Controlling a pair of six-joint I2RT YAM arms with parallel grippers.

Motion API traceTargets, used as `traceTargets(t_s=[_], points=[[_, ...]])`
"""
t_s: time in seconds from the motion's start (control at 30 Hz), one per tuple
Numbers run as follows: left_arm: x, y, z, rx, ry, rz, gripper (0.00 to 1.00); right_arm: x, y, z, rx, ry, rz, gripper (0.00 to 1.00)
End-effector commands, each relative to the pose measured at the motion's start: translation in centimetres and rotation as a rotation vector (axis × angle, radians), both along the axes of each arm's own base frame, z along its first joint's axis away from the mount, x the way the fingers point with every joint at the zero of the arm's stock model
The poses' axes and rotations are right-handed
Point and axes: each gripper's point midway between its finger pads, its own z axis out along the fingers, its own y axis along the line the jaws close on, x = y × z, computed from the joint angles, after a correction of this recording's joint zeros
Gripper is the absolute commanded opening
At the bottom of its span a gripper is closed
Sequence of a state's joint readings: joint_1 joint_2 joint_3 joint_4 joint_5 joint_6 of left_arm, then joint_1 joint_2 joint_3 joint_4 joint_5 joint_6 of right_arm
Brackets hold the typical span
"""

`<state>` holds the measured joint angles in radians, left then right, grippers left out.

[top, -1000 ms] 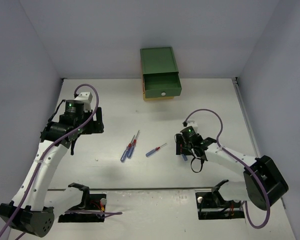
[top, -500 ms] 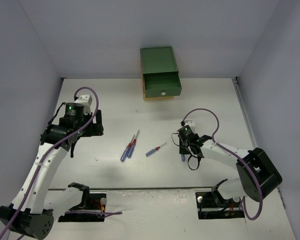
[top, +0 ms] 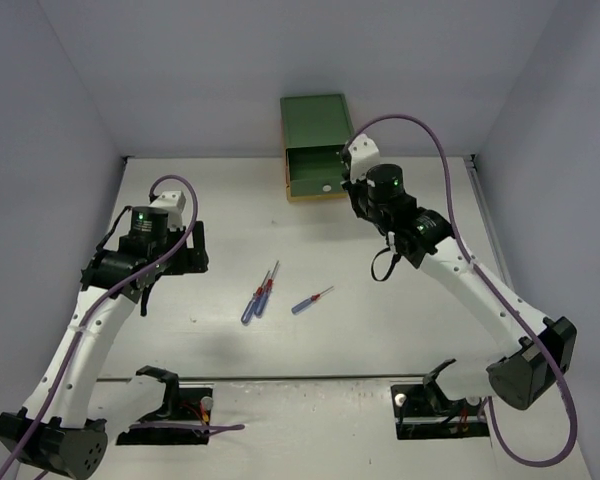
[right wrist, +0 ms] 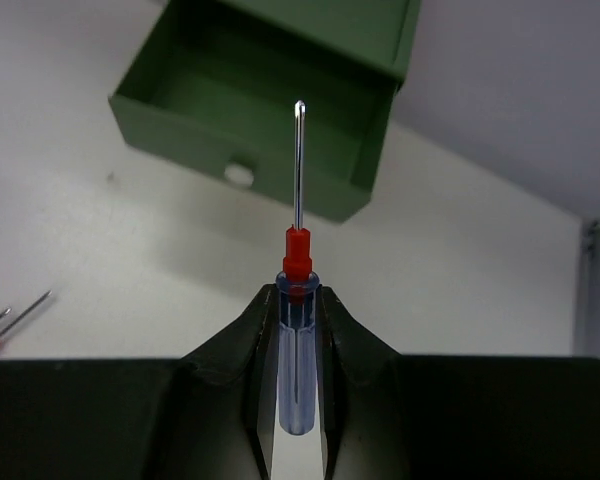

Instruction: Sort the tools into containers

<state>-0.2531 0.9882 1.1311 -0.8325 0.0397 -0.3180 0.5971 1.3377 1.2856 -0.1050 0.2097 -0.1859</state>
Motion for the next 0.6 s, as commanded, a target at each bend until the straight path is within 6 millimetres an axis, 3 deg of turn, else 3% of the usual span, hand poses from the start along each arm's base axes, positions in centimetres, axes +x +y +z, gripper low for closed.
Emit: traceTargets(t_s=[0.0, 0.2, 0.33, 0.47, 0.57], points=[[0.0, -0.8, 0.6, -0.037, -0.031, -0.029, 0.75, 5.0, 2.0, 1.8, -0.396, -0.129, 0.226, 0.0], [-0.7, -1.0, 0.5, -0.052, -0.024, -0.041, 0.76, 11.0, 3.8, 2.2, -0.47, -0.188, 0.373, 0.0], [-1.0, -1.0, 0.3, -0.06, -0.018, -0.036, 0.75, 13.9, 5.0, 0.8, -0.49, -0.187, 0.406, 0.01], [-1.3, -1.1, -0.1, -0.074, -0.004, -0.032, 0.75, 15.7, 5.4, 1.0, -0.477, -0.2, 0.398, 0.11], [-1.4, -1.2, -0.4, -0.079, 0.002, -0.033, 0.75, 16.1, 5.6, 2.1, -0.448, -0.216, 0.372, 0.26]])
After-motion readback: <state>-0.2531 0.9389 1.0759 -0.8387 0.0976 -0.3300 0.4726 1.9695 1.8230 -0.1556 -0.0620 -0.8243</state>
